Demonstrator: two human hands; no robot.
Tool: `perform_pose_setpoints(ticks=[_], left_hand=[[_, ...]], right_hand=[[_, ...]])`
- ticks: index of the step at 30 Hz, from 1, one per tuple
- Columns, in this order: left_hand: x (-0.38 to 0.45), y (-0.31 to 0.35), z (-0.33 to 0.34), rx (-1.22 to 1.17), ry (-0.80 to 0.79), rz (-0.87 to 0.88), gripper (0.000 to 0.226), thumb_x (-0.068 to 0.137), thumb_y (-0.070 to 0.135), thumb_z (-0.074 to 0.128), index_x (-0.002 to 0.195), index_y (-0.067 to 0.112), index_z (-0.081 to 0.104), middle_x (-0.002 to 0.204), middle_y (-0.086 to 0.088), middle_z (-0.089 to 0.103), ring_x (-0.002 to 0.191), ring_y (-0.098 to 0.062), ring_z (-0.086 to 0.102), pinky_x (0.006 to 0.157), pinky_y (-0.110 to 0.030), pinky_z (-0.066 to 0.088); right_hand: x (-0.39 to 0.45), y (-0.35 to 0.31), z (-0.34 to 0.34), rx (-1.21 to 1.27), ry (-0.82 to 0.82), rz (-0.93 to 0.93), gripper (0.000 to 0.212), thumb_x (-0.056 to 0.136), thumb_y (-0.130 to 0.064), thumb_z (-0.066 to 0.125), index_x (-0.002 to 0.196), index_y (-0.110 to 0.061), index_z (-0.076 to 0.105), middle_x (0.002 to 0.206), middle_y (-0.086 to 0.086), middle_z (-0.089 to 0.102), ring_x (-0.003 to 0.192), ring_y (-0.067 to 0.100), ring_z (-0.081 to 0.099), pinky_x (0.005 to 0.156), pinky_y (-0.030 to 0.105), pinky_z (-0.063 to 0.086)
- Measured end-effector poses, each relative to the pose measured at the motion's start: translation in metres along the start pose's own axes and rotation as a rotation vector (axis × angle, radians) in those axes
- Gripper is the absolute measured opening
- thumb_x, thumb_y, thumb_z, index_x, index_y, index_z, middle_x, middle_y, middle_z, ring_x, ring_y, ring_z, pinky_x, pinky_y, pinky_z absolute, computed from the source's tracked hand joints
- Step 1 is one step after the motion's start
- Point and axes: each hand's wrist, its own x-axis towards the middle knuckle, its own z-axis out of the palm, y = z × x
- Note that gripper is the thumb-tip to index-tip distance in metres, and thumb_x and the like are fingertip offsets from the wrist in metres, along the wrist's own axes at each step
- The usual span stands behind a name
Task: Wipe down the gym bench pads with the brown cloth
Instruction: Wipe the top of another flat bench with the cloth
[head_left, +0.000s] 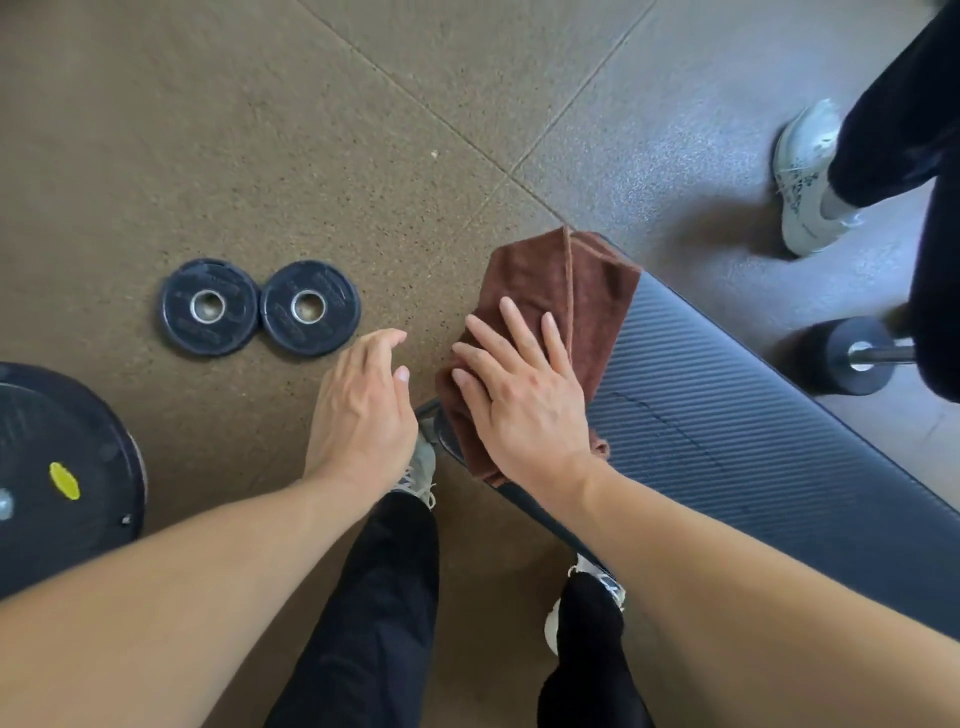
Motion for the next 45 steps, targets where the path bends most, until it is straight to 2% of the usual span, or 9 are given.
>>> perform_pose_setpoints(ticks=[3, 6, 12, 17, 20, 23, 30, 42, 45], left_hand=[[-0.016, 0.012, 0.003, -0.01, 0.027, -0.042, 0.038, 0.103, 0.018, 0.043, 0.141, 0.014, 0.045, 0.143, -0.006, 0.053, 0.135, -0.022, 0.046, 0.112, -0.04, 0.037], [-0.038, 0.025, 0.015, -0.005, 0.044, -0.068, 0.04, 0.103, 0.019, 0.041, 0.143, 0.014, 0.044, 0.145, -0.006, 0.052, 0.137, -0.022, 0.044, 0.113, -0.04, 0.035], [-0.097, 0.067, 0.06, -0.137, 0.071, -0.195, 0.05, 0.105, 0.018, 0.041, 0.154, 0.018, 0.034, 0.161, 0.0, 0.035, 0.148, -0.016, 0.031, 0.121, -0.035, 0.027], [-0.135, 0.085, 0.093, -0.23, 0.078, -0.303, 0.054, 0.107, 0.022, 0.037, 0.159, 0.023, 0.024, 0.168, 0.007, 0.017, 0.153, -0.011, 0.021, 0.116, -0.023, 0.018], [-0.152, 0.07, 0.105, -0.241, 0.038, -0.253, 0.055, 0.107, 0.026, 0.035, 0.16, 0.024, 0.02, 0.168, 0.008, 0.016, 0.153, -0.009, 0.019, 0.119, -0.022, 0.014], [-0.167, 0.047, 0.113, -0.235, 0.015, -0.255, 0.055, 0.106, 0.028, 0.035, 0.16, 0.023, 0.022, 0.168, 0.006, 0.02, 0.153, -0.011, 0.021, 0.124, -0.031, 0.022], [-0.191, 0.012, 0.119, -0.303, 0.019, -0.357, 0.055, 0.107, 0.032, 0.036, 0.159, 0.026, 0.02, 0.167, 0.006, 0.02, 0.153, -0.011, 0.021, 0.121, -0.028, 0.021], [-0.195, -0.039, 0.108, -0.103, -0.019, -0.192, 0.056, 0.107, 0.034, 0.038, 0.159, 0.025, 0.02, 0.166, 0.006, 0.023, 0.152, -0.011, 0.023, 0.122, -0.03, 0.022], [-0.19, -0.024, 0.102, -0.055, -0.01, -0.185, 0.061, 0.105, 0.033, 0.043, 0.16, 0.022, 0.018, 0.165, 0.004, 0.025, 0.151, -0.014, 0.025, 0.121, -0.032, 0.023]], right_hand=[[-0.034, -0.01, 0.004, -0.004, -0.073, -0.023, 0.048, 0.111, -0.044, 0.04, 0.155, -0.026, 0.05, 0.166, -0.004, 0.037, 0.16, 0.024, 0.017, 0.13, 0.051, 0.012], [-0.072, -0.006, 0.004, -0.023, -0.138, -0.079, 0.058, 0.107, -0.044, 0.048, 0.161, -0.026, 0.038, 0.17, -0.002, 0.028, 0.161, 0.026, 0.015, 0.13, 0.052, 0.012], [-0.175, 0.06, -0.004, -0.254, -0.221, -0.282, 0.092, 0.085, -0.01, 0.065, 0.166, -0.024, 0.022, 0.173, -0.001, 0.018, 0.16, 0.029, 0.015, 0.125, 0.055, 0.013], [-0.231, 0.098, -0.02, -0.28, -0.215, -0.122, 0.074, 0.1, -0.039, 0.044, 0.166, -0.018, 0.018, 0.174, 0.001, 0.015, 0.16, 0.031, 0.015, 0.126, 0.056, 0.016], [-0.207, 0.099, -0.014, -0.327, -0.249, -0.065, 0.095, 0.091, -0.052, 0.058, 0.166, -0.016, 0.012, 0.173, 0.002, 0.013, 0.162, 0.031, 0.001, 0.129, 0.056, 0.002], [-0.174, 0.093, -0.01, -0.399, -0.271, -0.158, 0.107, 0.085, -0.057, 0.061, 0.167, -0.015, 0.006, 0.174, 0.0, -0.001, 0.161, 0.03, -0.007, 0.128, 0.057, -0.003], [-0.09, 0.028, 0.006, -0.359, -0.215, -0.159, 0.097, 0.092, -0.058, 0.048, 0.166, -0.018, 0.0, 0.175, 0.004, 0.002, 0.161, 0.031, -0.01, 0.128, 0.061, 0.0], [-0.026, -0.031, 0.031, -0.267, -0.066, 0.006, 0.087, 0.088, -0.067, 0.048, 0.161, -0.024, 0.028, 0.173, 0.0, 0.016, 0.161, 0.03, -0.005, 0.127, 0.06, -0.007], [-0.026, -0.028, 0.027, -0.264, -0.094, -0.034, 0.091, 0.088, -0.063, 0.052, 0.164, -0.023, 0.022, 0.174, 0.003, 0.011, 0.161, 0.033, -0.009, 0.126, 0.062, -0.008]])
